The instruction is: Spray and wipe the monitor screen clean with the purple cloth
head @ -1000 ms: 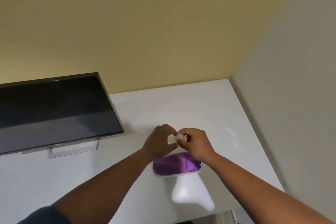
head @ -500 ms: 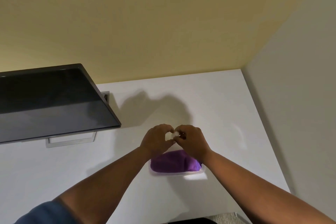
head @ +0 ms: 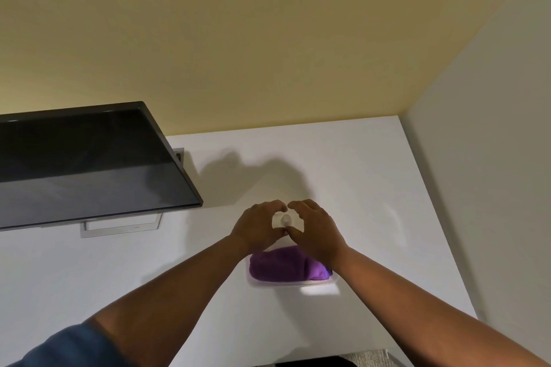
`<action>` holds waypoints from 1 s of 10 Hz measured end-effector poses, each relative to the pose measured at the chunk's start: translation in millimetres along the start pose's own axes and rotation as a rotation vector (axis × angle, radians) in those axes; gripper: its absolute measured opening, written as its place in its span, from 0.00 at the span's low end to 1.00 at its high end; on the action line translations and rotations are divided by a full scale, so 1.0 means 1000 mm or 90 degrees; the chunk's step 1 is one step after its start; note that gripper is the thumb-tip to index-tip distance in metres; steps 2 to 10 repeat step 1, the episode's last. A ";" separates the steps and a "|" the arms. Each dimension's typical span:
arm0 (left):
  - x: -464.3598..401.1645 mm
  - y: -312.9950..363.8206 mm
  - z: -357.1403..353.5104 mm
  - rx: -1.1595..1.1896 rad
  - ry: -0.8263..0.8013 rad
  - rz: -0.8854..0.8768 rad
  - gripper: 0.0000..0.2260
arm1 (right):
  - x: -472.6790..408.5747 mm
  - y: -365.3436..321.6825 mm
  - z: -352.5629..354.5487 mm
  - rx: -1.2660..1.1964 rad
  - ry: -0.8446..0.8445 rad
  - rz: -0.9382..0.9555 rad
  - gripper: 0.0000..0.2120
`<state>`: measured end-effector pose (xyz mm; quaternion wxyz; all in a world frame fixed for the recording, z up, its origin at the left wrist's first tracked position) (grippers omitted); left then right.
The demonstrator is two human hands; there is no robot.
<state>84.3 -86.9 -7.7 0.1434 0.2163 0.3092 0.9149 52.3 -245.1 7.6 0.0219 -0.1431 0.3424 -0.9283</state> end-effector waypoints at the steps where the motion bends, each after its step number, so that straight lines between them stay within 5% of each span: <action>1: 0.002 -0.002 0.002 0.006 -0.005 0.003 0.24 | 0.001 -0.004 -0.001 0.000 0.032 0.024 0.20; 10: 0.002 -0.002 0.002 0.006 -0.005 0.003 0.24 | 0.001 -0.004 -0.001 0.000 0.032 0.024 0.20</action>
Point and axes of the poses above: each hand's wrist, its own x-axis away from the middle knuckle, its own z-axis out of the back of the hand, y = z × x, the point moved 3 cm from there along -x, towards the middle knuckle, and after that the axes turned 1 degree about -z, right-handed, at the moved point
